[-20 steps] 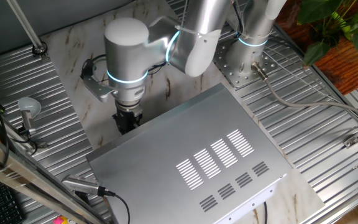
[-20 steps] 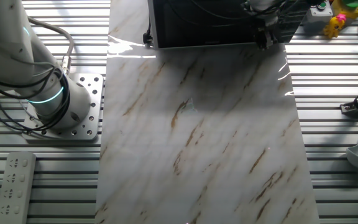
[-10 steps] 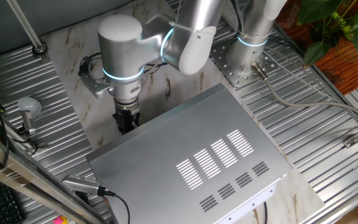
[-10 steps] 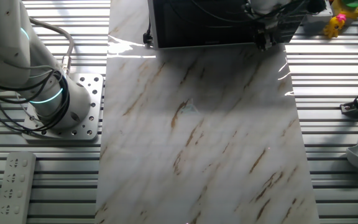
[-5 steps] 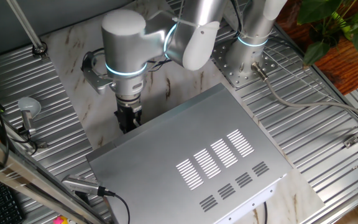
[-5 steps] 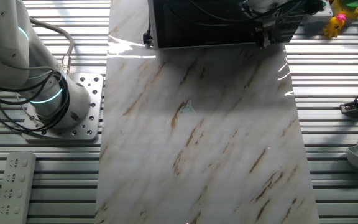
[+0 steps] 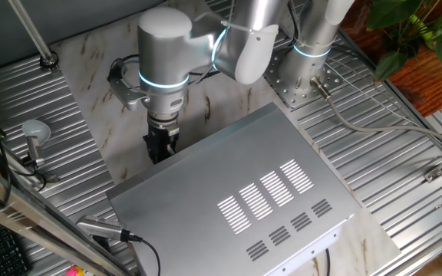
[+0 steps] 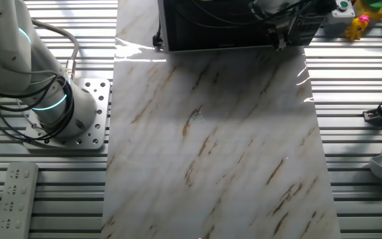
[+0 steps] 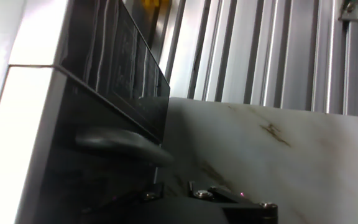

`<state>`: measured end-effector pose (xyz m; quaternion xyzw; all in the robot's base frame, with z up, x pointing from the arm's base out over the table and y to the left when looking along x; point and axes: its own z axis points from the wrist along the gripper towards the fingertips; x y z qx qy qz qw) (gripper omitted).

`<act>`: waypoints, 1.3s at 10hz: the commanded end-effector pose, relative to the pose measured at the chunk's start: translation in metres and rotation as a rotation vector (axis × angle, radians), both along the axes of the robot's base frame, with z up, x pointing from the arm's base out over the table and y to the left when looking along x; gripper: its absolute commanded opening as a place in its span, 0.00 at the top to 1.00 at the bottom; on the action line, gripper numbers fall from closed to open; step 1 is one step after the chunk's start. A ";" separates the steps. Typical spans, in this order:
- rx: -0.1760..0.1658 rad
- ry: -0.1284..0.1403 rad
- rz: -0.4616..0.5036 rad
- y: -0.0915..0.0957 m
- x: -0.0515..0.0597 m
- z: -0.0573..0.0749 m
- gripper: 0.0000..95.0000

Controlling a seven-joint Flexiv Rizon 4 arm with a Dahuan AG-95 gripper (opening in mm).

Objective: Open the microwave door

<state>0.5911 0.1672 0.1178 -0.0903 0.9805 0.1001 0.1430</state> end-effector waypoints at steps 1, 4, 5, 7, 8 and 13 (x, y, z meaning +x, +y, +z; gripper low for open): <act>0.008 -0.020 -0.006 0.000 0.001 0.001 0.80; 0.013 -0.041 -0.007 0.004 0.002 0.010 0.80; 0.014 -0.045 -0.008 0.004 0.002 0.012 0.80; 0.022 -0.052 -0.011 0.005 0.002 0.012 0.80; 0.036 -0.056 -0.012 0.005 0.003 0.013 0.80; 0.033 -0.060 -0.016 0.010 0.012 0.017 0.80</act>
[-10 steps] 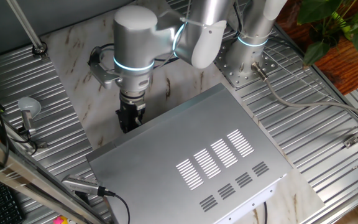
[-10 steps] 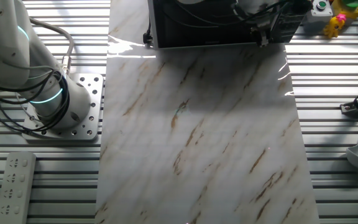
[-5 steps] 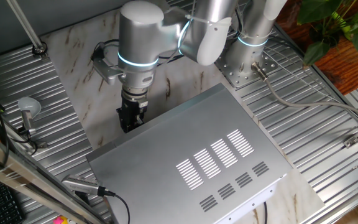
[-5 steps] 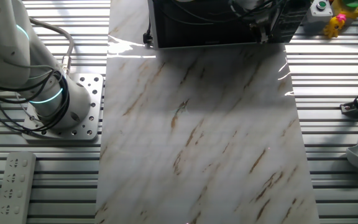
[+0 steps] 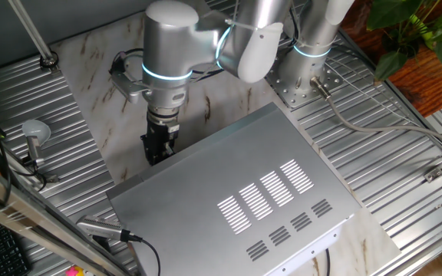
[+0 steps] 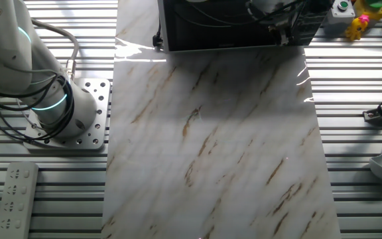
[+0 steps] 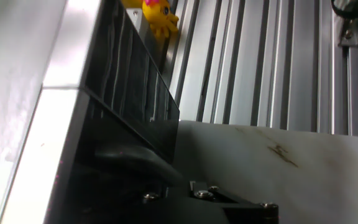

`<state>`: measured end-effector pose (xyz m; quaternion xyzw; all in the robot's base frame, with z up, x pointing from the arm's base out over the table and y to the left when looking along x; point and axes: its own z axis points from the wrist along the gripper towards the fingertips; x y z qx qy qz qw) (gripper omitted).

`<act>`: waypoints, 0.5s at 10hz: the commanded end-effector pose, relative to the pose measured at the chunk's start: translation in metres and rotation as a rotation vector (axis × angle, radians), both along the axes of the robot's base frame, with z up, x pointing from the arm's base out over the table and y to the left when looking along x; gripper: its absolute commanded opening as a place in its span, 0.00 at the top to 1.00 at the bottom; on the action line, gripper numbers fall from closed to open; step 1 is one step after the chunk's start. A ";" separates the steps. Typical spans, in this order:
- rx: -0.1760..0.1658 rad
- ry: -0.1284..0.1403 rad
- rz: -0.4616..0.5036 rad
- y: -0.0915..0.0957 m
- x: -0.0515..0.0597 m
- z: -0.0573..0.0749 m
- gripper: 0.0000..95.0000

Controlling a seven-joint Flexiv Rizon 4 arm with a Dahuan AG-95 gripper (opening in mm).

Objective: Open the microwave door

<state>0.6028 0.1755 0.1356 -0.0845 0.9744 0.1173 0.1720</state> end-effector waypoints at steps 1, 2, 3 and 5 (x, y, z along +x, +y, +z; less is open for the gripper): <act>-0.014 -0.006 -0.003 0.001 0.000 -0.002 0.80; -0.014 -0.005 -0.002 -0.001 0.001 -0.002 0.80; -0.006 -0.006 -0.001 -0.003 0.001 -0.002 0.80; 0.005 -0.006 -0.008 -0.002 0.001 -0.001 0.80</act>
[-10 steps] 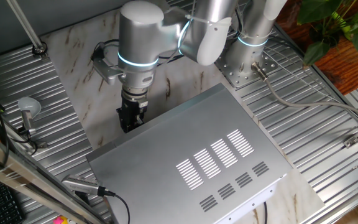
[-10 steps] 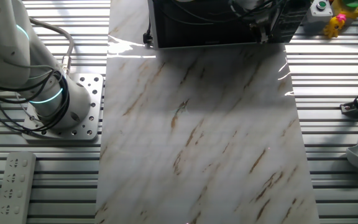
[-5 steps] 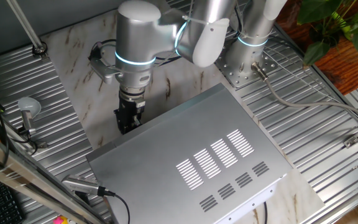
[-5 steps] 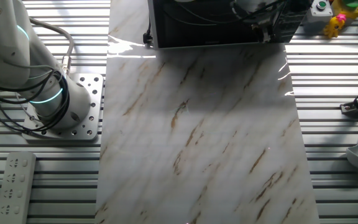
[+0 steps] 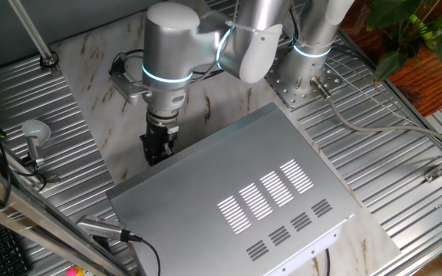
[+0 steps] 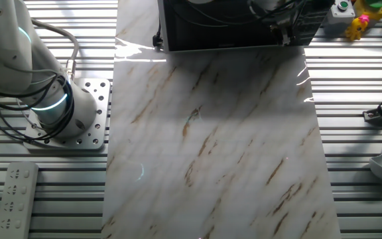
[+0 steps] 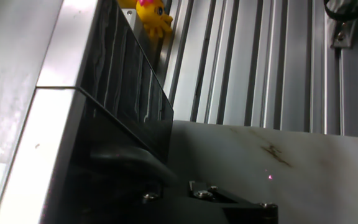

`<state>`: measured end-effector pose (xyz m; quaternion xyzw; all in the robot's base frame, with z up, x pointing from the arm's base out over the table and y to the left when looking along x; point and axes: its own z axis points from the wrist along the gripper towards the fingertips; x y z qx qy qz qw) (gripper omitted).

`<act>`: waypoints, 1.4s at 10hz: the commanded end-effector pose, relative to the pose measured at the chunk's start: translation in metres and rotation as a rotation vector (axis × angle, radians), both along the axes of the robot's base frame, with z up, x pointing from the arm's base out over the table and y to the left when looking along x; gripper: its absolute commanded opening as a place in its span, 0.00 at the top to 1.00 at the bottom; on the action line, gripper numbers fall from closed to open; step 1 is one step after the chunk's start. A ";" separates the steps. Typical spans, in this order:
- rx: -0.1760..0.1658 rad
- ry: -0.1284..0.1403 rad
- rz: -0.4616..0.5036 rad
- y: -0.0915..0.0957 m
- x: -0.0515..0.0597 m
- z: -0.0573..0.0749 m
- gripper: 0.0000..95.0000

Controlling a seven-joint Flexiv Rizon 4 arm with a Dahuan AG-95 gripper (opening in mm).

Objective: Open the microwave door

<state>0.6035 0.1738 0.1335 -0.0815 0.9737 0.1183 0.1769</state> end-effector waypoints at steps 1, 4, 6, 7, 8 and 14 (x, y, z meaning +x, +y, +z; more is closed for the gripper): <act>-0.001 0.002 0.000 0.001 0.001 0.001 0.80; -0.002 0.006 0.004 -0.001 0.001 0.002 0.80; 0.007 0.005 0.000 -0.001 0.001 0.003 0.80; 0.007 0.004 0.000 -0.001 0.001 0.003 0.80; 0.008 0.005 -0.002 -0.001 0.002 0.003 0.80; 0.024 0.010 0.002 0.002 0.008 0.002 0.80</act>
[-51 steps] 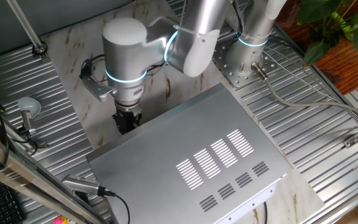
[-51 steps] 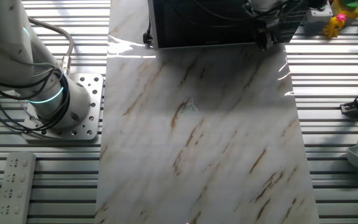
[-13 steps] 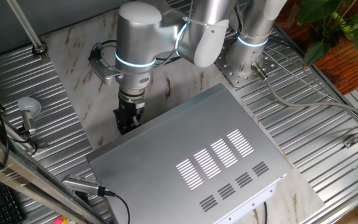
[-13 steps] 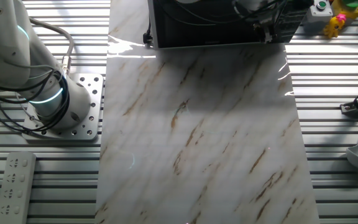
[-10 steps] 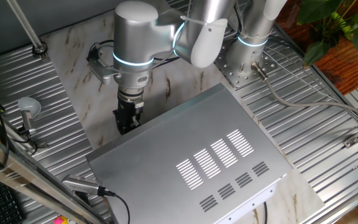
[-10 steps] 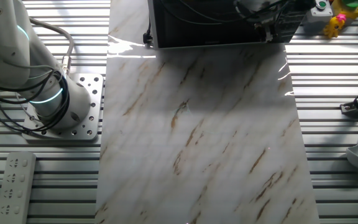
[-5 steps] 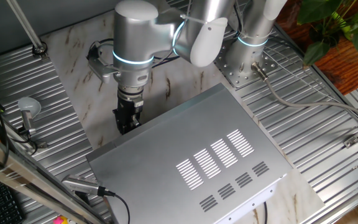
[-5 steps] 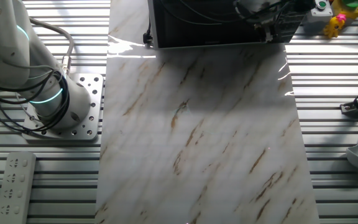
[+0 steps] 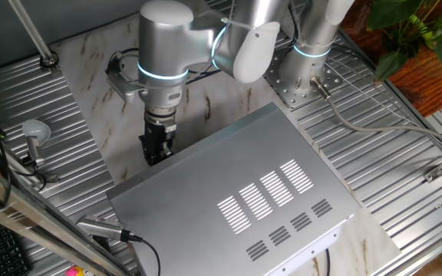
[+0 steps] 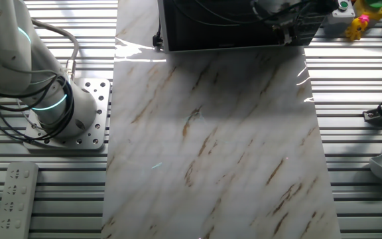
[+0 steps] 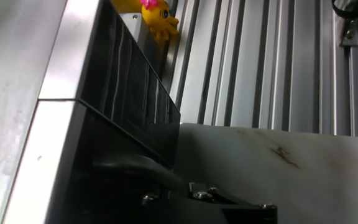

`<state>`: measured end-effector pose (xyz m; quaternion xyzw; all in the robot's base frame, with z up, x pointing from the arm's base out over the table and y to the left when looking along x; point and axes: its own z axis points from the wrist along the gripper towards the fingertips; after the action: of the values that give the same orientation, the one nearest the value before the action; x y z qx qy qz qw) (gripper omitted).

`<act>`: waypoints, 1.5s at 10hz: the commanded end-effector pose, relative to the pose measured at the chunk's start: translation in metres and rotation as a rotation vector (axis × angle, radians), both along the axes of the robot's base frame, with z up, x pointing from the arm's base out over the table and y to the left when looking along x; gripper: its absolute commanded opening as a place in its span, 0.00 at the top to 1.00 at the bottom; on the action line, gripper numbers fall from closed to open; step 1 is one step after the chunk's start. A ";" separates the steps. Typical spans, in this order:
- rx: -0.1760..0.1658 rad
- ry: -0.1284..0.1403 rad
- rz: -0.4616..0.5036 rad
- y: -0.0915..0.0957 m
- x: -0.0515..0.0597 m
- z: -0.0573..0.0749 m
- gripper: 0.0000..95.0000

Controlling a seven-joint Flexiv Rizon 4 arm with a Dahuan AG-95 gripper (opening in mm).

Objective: Open the microwave door

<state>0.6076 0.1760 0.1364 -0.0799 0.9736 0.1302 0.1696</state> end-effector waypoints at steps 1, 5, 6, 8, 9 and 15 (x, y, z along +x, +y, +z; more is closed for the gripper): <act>0.006 -0.003 0.001 0.000 0.004 -0.001 0.80; -0.001 -0.001 0.024 -0.006 0.006 -0.002 0.80; 0.004 0.003 0.042 -0.012 0.006 -0.002 0.80; 0.010 0.014 0.059 -0.020 0.006 -0.002 0.80; -0.017 0.008 0.051 -0.025 0.006 -0.004 0.80; -0.027 0.008 0.063 -0.031 0.007 -0.003 0.80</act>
<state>0.6146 0.1462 0.1351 -0.1140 0.9719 0.1298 0.1598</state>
